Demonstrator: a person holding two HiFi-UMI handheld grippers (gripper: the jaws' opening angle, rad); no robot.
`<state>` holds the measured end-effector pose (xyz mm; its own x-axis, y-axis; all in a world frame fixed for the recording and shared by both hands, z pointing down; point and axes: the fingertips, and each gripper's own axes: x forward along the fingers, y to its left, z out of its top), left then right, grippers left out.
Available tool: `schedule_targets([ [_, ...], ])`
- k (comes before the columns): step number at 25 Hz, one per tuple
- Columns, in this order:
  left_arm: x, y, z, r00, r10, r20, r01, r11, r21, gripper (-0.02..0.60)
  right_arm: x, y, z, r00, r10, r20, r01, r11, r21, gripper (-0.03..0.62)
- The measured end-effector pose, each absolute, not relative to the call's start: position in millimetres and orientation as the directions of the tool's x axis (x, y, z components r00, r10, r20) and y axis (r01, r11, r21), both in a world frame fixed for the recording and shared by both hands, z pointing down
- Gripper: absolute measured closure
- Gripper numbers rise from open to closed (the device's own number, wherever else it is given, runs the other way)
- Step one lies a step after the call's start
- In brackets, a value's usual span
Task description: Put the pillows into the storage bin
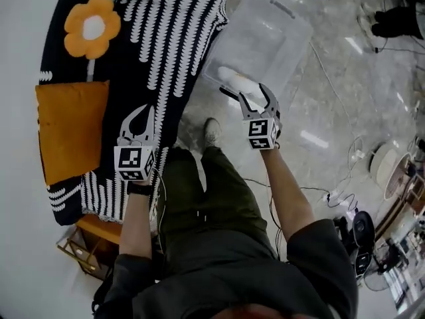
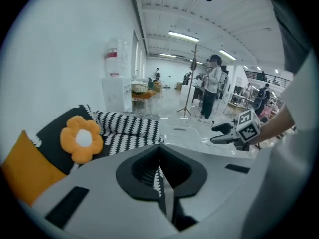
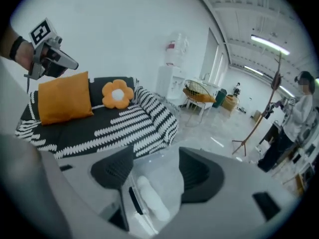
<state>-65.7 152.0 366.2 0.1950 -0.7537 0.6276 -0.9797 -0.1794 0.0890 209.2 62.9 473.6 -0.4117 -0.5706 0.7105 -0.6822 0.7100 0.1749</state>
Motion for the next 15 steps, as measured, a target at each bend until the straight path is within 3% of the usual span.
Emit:
schedule_targets([
  [6,-172.5,221.6,322.6,0.001,-0.794,0.608,-0.996,0.05,0.067,0.577,106.3,77.5,396.9,-0.553,-0.535,0.638,-0.591,0.792,0.151,0.301],
  [15,-310.7,333.1,297.8,-0.271,-0.782,0.561,-0.929,0.365,0.059,0.578,-99.2,122.7,355.1,-0.723,-0.31,0.617,-0.23,0.951,0.208,0.3],
])
